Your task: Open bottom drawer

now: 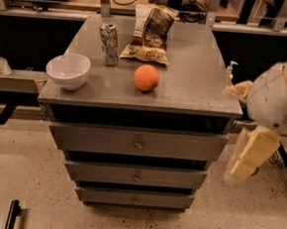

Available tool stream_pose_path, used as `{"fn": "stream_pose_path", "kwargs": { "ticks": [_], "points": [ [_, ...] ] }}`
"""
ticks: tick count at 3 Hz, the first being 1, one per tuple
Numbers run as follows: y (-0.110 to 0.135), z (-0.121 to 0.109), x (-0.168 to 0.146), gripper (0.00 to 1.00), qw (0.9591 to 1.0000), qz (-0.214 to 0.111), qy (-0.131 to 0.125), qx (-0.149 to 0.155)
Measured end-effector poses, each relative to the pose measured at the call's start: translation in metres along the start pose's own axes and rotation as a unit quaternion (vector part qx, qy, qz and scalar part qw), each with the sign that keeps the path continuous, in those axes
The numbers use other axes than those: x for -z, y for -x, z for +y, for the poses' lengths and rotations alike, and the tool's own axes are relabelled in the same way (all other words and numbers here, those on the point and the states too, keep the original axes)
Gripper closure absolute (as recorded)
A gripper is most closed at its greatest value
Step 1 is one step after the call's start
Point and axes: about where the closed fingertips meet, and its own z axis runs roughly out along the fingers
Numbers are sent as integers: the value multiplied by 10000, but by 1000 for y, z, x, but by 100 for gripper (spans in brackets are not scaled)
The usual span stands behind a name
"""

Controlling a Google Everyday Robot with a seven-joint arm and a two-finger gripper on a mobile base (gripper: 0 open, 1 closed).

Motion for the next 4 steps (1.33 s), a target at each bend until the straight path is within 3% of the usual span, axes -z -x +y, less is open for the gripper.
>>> {"fn": "stream_pose_path", "kwargs": {
  "ticks": [1, 2, 3, 4],
  "points": [
    [3, 36, -40, 0, 9976, -652, -95, 224],
    [-8, 44, -72, 0, 9966, -699, -141, 400],
    [-14, 44, -110, 0, 9962, -749, 226, 382],
    [-25, 63, -160, 0, 9934, -977, 379, 475]
  ]
}}
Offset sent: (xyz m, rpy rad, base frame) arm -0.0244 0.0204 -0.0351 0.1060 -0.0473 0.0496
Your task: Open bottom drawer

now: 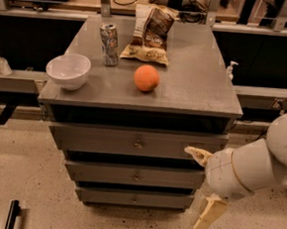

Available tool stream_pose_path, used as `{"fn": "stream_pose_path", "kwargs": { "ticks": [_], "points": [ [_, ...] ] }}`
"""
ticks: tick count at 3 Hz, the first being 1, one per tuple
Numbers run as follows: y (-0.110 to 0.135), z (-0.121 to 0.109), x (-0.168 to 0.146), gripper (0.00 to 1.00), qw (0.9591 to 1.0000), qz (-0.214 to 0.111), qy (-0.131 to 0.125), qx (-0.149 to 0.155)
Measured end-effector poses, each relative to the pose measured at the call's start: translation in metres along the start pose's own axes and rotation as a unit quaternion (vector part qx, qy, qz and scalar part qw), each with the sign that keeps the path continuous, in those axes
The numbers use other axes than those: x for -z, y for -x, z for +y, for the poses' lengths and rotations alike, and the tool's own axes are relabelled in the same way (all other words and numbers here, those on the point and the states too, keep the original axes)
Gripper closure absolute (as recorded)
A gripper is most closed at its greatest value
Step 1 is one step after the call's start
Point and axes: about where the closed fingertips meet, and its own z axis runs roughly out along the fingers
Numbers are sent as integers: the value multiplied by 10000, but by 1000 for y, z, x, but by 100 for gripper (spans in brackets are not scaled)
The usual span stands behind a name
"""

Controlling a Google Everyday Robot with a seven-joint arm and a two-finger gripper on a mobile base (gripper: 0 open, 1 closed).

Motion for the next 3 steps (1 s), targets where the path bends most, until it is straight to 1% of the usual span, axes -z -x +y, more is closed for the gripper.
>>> {"fn": "stream_pose_path", "kwargs": {
  "ticks": [1, 2, 3],
  "points": [
    [-34, 17, -48, 0, 9989, 290, -145, 351],
    [-40, 6, -51, 0, 9976, 366, -479, 341],
    [-48, 17, -74, 0, 9985, 409, -5, 362]
  ]
}}
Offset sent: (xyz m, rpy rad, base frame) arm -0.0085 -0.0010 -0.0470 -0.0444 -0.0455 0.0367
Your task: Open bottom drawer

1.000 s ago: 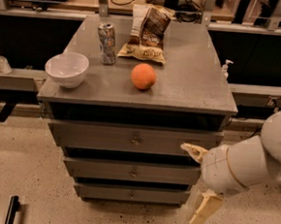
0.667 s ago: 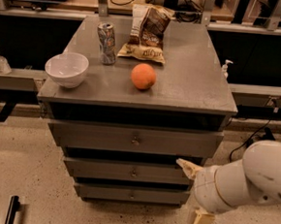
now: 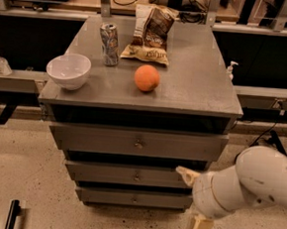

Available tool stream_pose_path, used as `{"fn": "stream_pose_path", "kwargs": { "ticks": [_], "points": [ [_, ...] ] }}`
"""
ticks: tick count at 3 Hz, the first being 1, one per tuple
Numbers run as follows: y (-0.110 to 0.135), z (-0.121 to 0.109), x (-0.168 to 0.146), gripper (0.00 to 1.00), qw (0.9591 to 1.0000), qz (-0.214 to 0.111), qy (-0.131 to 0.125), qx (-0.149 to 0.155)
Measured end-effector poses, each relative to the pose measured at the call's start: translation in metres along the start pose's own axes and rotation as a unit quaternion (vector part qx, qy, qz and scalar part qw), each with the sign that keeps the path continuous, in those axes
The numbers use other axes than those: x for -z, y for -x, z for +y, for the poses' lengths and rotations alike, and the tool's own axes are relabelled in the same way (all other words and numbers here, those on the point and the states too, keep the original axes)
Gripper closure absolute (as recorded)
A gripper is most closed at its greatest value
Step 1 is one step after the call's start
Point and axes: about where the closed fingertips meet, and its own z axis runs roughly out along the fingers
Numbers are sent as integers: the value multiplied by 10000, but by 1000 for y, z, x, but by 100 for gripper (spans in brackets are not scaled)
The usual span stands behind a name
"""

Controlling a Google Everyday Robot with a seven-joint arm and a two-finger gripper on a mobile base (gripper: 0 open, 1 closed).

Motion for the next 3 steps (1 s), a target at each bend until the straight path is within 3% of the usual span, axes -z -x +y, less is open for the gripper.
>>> {"fn": "stream_pose_path", "kwargs": {
  "ticks": [1, 2, 3],
  "points": [
    [-19, 30, -66, 0, 9989, -167, 371, 238],
    [-53, 46, -134, 0, 9992, -199, 184, 294],
    [-53, 47, -134, 0, 9992, -199, 197, 297]
  ]
}}
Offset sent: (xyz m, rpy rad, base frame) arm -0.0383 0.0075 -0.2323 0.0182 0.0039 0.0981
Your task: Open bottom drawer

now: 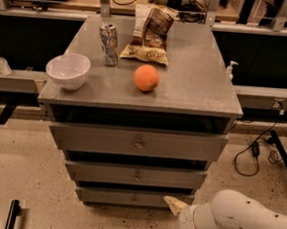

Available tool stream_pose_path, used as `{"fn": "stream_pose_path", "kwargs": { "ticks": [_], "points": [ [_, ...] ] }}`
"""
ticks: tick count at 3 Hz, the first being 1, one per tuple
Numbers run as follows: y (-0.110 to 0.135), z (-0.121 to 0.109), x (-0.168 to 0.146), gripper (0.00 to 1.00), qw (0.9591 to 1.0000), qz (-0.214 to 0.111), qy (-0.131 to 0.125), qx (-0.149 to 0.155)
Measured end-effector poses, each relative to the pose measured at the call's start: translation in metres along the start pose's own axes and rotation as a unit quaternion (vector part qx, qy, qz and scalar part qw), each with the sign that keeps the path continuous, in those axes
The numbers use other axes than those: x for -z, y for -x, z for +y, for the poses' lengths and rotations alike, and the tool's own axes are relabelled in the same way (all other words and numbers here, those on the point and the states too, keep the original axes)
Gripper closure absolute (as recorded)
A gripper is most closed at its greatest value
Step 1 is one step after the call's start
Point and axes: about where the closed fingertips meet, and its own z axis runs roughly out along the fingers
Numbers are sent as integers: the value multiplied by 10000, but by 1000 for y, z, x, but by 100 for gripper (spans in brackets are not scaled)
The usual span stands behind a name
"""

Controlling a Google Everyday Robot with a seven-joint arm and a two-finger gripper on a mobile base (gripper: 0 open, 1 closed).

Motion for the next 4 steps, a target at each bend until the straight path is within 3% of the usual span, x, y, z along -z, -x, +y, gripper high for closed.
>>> {"fn": "stream_pose_path", "kwargs": {
  "ticks": [1, 2, 3, 4],
  "points": [
    [-23, -5, -25, 0, 9999, 2, 27, -144],
    [-68, -9, -71, 0, 9990, -28, 97, -444],
    [-70, 6, -89, 0, 9978, -147, 272, -591],
    [-69, 4, -86, 0, 9980, -129, 247, -566]
  ]
}}
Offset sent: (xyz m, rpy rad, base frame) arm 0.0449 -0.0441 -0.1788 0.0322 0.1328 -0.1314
